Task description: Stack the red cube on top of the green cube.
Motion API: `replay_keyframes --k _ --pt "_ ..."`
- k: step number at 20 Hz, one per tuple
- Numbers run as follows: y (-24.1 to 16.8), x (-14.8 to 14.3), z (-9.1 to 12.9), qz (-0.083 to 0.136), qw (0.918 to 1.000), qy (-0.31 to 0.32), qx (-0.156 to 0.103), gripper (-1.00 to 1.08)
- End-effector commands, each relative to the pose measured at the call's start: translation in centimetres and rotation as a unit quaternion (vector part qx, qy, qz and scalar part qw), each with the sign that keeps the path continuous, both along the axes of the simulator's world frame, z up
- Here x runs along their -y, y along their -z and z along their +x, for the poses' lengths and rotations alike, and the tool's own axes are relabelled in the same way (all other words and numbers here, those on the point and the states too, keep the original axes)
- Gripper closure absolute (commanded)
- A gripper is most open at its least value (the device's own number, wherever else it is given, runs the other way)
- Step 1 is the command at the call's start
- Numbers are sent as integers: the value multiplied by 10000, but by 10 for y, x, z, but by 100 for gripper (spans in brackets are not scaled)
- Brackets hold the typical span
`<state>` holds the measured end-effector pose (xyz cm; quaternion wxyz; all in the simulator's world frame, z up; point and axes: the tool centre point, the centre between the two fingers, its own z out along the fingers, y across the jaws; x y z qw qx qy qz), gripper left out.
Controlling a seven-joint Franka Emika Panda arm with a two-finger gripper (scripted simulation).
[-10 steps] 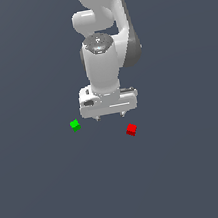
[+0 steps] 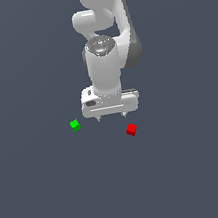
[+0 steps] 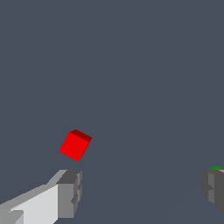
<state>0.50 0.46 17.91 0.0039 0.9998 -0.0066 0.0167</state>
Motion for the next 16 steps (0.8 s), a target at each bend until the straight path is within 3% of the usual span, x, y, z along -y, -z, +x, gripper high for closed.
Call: replay_keyframes --k 1,9,16 --pt "5 -4 -2 3 9999 108 -9 -92" --pt "32 -25 -9 19 9975 710 -46 -92" --pt "65 -52 -14 40 9896 1437 -91 -92"
